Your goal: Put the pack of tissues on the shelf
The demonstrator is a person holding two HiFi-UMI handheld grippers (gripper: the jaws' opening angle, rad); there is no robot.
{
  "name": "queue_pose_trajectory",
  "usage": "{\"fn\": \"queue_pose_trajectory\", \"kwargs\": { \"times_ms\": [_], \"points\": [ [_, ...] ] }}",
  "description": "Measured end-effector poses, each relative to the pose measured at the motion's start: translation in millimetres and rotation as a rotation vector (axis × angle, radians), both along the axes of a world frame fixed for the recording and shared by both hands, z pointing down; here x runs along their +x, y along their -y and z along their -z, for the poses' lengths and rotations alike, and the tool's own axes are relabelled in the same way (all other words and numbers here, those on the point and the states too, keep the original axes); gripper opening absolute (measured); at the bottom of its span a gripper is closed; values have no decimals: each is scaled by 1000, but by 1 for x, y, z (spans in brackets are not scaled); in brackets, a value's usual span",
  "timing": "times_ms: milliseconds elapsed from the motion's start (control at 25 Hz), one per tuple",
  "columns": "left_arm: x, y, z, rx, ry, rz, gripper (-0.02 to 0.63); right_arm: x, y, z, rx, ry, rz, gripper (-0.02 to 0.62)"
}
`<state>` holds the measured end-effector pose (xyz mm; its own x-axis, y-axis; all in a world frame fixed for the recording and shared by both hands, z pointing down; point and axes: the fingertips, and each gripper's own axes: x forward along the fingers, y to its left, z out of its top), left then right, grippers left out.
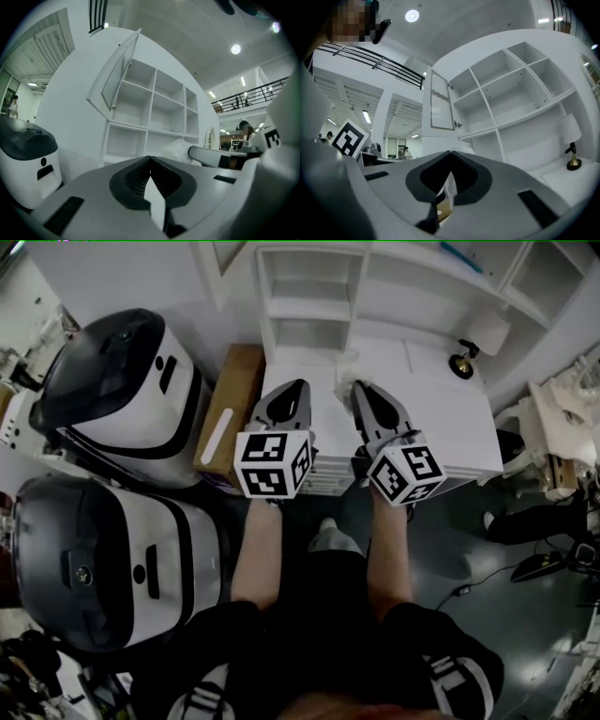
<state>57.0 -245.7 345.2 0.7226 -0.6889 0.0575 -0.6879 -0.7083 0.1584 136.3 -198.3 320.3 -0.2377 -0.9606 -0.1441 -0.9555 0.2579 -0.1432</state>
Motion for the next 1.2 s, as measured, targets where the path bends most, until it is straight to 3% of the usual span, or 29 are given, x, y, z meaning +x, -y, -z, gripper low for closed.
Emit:
{"fn": "queue_pose_trajectory", "kwargs": {
  "times_ms": [240, 480, 840, 1200],
  "points": [
    [27, 26, 5, 0, 9, 27, 11, 24, 46, 2, -16, -60, 10, 18],
    [36, 50, 25, 22, -14, 68, 11, 41, 92, 9, -20, -42, 48, 18],
    [75, 95, 12, -26, -13, 130, 11, 90, 154, 16, -26, -66, 55, 18],
    [88, 121, 9, -33, 12, 100, 11, 102, 198, 25, -12, -48, 39, 18]
  ]
}}
